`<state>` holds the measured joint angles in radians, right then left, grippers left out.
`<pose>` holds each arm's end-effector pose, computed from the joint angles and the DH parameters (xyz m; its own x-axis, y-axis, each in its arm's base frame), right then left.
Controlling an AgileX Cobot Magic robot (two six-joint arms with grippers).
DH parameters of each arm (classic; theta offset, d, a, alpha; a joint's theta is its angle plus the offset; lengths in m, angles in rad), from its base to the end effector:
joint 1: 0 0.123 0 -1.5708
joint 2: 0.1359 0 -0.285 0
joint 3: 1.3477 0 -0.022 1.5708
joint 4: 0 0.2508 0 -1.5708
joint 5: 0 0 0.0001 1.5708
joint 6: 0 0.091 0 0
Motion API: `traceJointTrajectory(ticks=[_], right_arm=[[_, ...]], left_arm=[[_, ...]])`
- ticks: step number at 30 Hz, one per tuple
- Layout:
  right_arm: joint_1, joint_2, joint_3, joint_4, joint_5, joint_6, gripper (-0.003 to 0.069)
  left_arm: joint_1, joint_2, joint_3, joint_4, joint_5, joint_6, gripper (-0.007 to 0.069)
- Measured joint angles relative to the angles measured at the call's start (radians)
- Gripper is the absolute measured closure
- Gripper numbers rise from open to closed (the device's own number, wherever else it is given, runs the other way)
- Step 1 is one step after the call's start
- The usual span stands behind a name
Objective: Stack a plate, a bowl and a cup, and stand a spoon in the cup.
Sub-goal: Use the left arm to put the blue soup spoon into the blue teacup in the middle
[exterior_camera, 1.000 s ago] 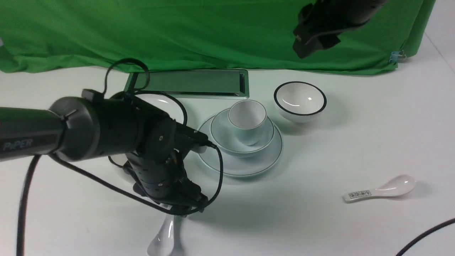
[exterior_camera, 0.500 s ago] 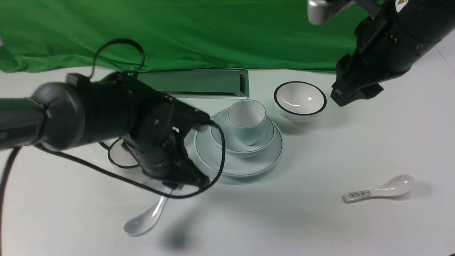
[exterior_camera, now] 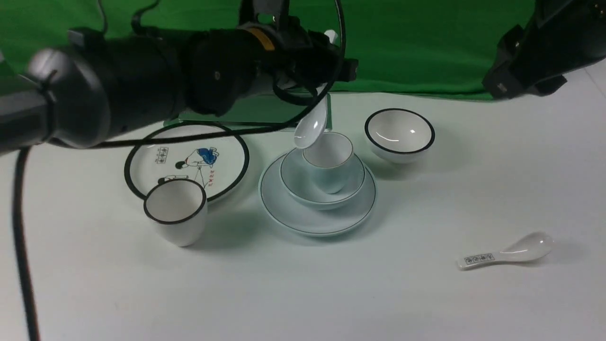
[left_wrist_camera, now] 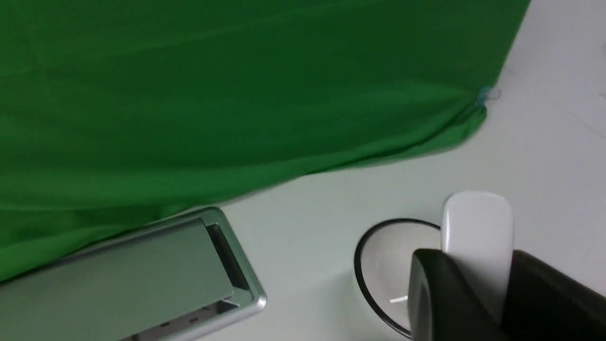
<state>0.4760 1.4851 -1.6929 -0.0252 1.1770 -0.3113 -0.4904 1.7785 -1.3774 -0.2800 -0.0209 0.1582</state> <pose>0.2726 0.1382 0.4313 -0.5107 -0.6181 -0.5976 -0.6387 0.7380 -0.2176 0.3782 -0.2013 0.3084 -0.3102 0.0279 -0.9503 0.4316 0.8947 -0.1146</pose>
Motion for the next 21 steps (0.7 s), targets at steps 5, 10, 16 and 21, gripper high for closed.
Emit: traceJointTrajectory(ticks=[5,10,16,21], right_arm=[[0.000,0.000,0.000,-0.001,-0.030,0.000,0.0289],[0.000,0.000,0.000,-0.002,-0.050,0.000,0.0291],[0.000,0.000,0.001,-0.002,-0.068,-0.002,0.0291],[0.000,0.000,0.001,-0.002,-0.071,-0.017,0.0295]], left_arm=[[-0.008,0.104,0.000,-0.001,-0.171,-0.022,0.0547],[-0.019,0.161,0.000,0.004,-0.286,-0.107,0.0547],[-0.022,0.222,0.000,0.153,-0.303,-0.271,0.0547],[-0.027,0.245,0.000,0.292,-0.280,-0.325,0.0520]])
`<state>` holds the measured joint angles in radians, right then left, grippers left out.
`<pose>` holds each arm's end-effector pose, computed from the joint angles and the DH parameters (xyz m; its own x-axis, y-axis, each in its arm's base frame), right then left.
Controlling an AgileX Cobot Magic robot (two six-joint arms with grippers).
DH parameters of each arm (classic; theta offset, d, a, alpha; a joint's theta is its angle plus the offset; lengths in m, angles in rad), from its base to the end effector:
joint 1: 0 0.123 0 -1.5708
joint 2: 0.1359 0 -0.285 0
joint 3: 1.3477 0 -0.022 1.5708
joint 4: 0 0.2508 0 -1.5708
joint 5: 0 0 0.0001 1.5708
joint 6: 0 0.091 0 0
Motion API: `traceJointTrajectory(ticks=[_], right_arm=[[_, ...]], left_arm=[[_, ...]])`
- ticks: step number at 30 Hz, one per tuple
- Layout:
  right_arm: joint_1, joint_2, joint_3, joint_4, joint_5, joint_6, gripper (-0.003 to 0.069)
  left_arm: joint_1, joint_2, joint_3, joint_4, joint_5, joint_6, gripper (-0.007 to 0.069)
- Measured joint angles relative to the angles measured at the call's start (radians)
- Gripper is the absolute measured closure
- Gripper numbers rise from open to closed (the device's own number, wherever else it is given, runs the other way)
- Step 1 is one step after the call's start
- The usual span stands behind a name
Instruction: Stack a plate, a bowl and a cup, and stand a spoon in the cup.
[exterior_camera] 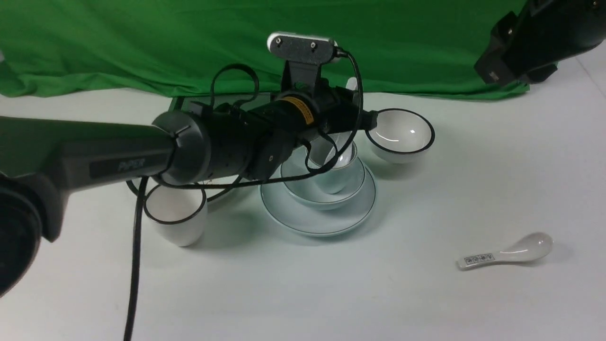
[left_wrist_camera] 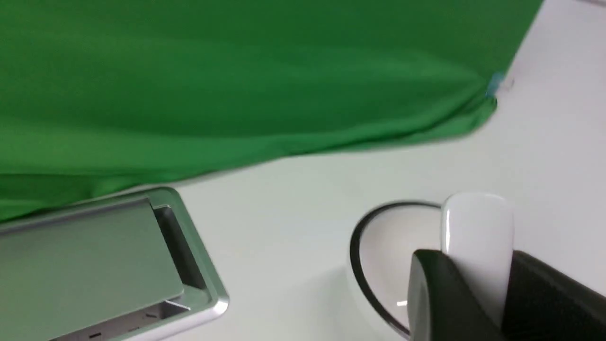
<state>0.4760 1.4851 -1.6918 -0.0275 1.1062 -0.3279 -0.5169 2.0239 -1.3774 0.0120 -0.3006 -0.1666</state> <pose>0.2770 0.1403 0.4353 -0.4603 -0.6126 -0.6425 -0.6329 0.7340 -0.2464 0.4089 -0.2328 0.2222 -0.2966 -0.0092 -0.9550 0.4568 0.8768 -0.1503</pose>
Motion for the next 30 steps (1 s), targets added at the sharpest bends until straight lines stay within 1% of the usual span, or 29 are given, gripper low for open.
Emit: traceJointTrajectory(ticks=[3,7,9,10,13,16,19,20,24,25,26,28,30], right_arm=[[0.000,0.000,0.000,-0.001,0.000,-0.005,0.0308],[0.000,0.000,0.000,-0.001,0.001,-0.007,0.0310],[0.000,0.000,0.000,-0.001,0.001,-0.007,0.0312],[0.000,0.000,0.000,-0.001,0.002,-0.007,0.0314],[0.000,0.000,0.000,-0.001,0.006,-0.007,0.0319],[0.000,0.000,0.000,-0.001,0.017,-0.007,0.0320],[0.000,0.000,0.000,-0.001,0.033,0.016,0.0320],[0.000,-0.001,0.000,-0.001,0.034,0.021,0.0320],[0.000,-0.025,0.002,0.005,0.039,0.057,0.0322],[0.000,-0.034,0.002,0.013,0.039,0.061,0.0323],[0.000,-0.048,0.003,0.027,0.038,0.063,0.0330],[0.000,-0.075,0.009,0.052,0.025,0.064,0.0356],[0.000,-0.102,0.029,0.073,0.002,0.064,0.0384]], left_arm=[[0.000,0.000,0.000,0.017,0.049,0.028,0.0466],[-0.001,-0.009,0.000,0.020,0.165,0.103,0.0330],[-0.001,-0.024,0.000,0.024,0.209,0.128,0.0278],[-0.001,-0.043,0.000,0.037,0.238,0.141,0.0237],[-0.001,-0.112,0.000,0.070,0.309,0.151,0.0182],[-0.001,-0.206,0.000,0.085,0.387,0.151,0.0170],[-0.001,-0.331,0.000,0.124,0.547,0.151,0.0199],[-0.001,-0.359,0.000,0.131,0.574,0.151,0.0207],[-0.001,-0.543,0.000,0.179,0.915,0.153,0.0332],[-0.001,-0.569,0.000,0.183,0.979,0.153,0.0367],[-0.001,-0.615,0.009,0.187,1.075,0.153,0.0410],[-0.001,-0.676,0.047,0.189,1.155,0.150,0.0473],[-0.001,-0.733,0.105,0.189,1.179,0.141,0.0525]])
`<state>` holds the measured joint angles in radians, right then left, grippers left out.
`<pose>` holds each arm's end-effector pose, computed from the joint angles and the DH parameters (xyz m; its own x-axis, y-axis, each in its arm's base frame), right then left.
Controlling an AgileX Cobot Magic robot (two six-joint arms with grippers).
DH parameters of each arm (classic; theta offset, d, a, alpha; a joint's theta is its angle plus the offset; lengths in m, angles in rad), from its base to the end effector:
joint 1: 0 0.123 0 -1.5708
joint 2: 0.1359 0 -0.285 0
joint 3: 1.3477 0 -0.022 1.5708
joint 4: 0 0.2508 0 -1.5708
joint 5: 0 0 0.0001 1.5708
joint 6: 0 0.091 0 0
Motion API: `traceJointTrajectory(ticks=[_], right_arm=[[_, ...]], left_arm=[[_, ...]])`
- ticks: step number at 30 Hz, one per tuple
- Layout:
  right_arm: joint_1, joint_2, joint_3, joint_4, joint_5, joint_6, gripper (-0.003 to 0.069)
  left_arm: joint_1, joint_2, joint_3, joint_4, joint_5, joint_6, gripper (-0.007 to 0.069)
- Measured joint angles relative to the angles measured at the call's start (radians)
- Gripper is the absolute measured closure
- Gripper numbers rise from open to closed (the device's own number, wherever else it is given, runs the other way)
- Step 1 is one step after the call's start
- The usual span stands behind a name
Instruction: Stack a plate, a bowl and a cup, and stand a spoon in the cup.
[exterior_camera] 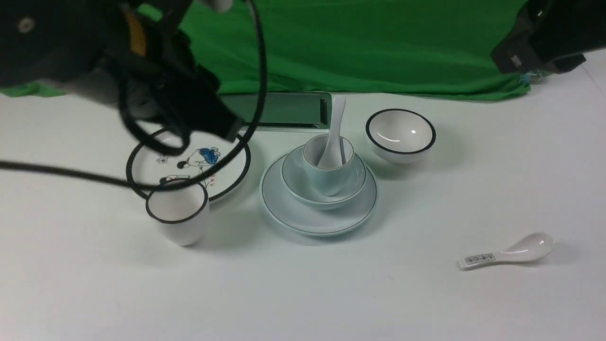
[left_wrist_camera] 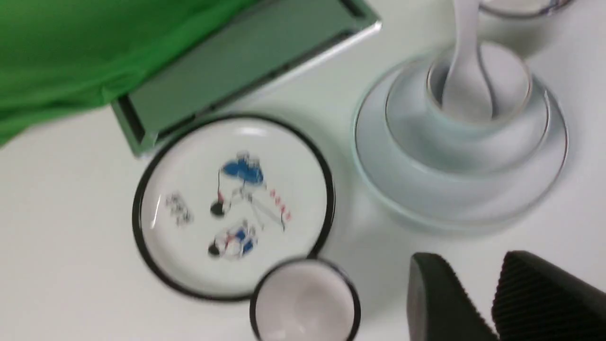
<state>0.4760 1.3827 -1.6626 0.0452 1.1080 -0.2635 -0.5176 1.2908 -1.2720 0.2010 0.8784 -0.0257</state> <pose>0.2457 0.1308 0.4567 -0.4653 -0.5107 -0.7230 -0.6146 0.7742 -0.1514 0.2419 -0.1216 0.3796 -0.5791 0.4474 -0.6816 0.4583 0.8700 0.1817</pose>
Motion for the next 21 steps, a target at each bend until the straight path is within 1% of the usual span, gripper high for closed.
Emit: traceJointTrajectory(ticks=[1,3,4,5,6,9,13,17,18,19,21], right_arm=[[0.000,-0.026,0.027,0.023,-0.024,-0.002,0.0418],[0.000,-0.066,0.077,0.048,-0.067,-0.007,0.0454],[0.000,-0.102,0.125,0.068,-0.119,-0.017,0.0478],[0.000,-0.109,0.134,0.072,-0.119,-0.020,0.0482],[0.000,-0.173,0.219,0.100,-0.206,-0.036,0.0503],[0.000,-0.278,0.358,0.148,-0.358,-0.073,0.0512],[0.000,-0.459,0.578,0.219,-0.624,-0.110,0.0511],[0.000,-0.620,0.778,0.266,-0.862,-0.118,0.0511],[0.000,-0.634,0.795,0.267,-0.871,-0.120,0.0511],[0.000,-0.685,0.855,0.278,-0.933,-0.120,0.0511],[0.000,-0.713,0.885,0.280,-0.957,-0.120,0.0511]], left_arm=[[0.000,-0.046,0.068,0.002,-0.002,-0.014,0.0565],[0.000,-0.113,0.159,0.002,-0.018,-0.043,0.0597],[0.000,-0.168,0.233,0.002,-0.043,-0.068,0.0619],[0.000,-0.178,0.246,0.000,-0.043,-0.068,0.0622],[0.000,-0.275,0.349,-0.007,-0.085,-0.094,0.0634],[0.000,-0.434,0.529,-0.027,-0.193,-0.116,0.0638],[0.000,-0.687,0.757,-0.100,-0.371,-0.125,0.0635],[0.000,-0.921,0.897,-0.129,-0.478,-0.126,0.0635],[0.000,-0.942,0.906,-0.129,-0.485,-0.126,0.0635],[0.000,-1.014,0.937,-0.131,-0.500,-0.126,0.0635],[0.000,-1.052,0.946,-0.132,-0.505,-0.126,0.0635]])
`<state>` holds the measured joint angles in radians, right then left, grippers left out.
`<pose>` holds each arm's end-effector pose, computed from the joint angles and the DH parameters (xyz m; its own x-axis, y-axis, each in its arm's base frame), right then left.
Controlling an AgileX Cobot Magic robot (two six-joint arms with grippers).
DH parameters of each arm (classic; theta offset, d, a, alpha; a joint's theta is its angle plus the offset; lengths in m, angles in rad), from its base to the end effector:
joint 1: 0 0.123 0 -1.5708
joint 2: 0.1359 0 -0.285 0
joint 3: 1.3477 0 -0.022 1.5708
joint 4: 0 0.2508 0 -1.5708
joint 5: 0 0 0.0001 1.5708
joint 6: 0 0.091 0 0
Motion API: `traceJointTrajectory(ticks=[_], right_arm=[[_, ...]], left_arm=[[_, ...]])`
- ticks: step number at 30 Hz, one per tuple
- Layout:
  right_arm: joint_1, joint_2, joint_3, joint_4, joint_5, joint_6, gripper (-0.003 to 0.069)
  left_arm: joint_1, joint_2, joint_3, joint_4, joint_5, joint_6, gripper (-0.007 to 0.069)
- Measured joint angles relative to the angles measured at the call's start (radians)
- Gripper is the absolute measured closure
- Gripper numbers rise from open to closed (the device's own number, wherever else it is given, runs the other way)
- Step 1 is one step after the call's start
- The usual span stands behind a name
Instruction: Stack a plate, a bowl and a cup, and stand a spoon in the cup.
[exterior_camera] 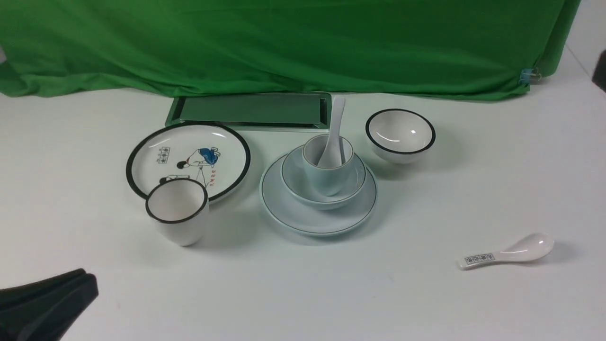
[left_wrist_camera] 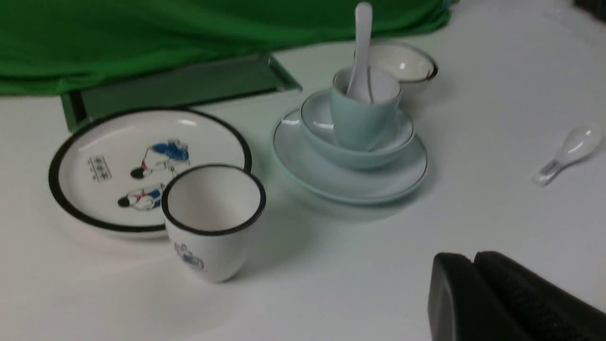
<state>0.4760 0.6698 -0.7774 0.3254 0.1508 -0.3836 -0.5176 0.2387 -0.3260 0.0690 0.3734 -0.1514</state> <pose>0.1181 0.0659 0.4033 0.0768 -0.0297 -0.9966 -0.4965 0.8657 -0.0640 0.0595 -0.0312 0.2745 -0.2116 0.0203 -0.9772 0.4565 0.8861 -0.0804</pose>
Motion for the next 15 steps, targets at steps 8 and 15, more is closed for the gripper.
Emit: traceJointTrajectory(ticks=[8,15], right_arm=[[0.000,-0.068,0.085,0.007,-0.060,0.001,0.0500],[0.000,-0.068,0.087,0.006,-0.060,0.001,0.0479]], left_arm=[[0.000,-0.121,0.015,-0.019,-0.015,-0.007,0.0635],[0.000,-0.121,0.016,-0.050,-0.015,-0.012,0.0635]])
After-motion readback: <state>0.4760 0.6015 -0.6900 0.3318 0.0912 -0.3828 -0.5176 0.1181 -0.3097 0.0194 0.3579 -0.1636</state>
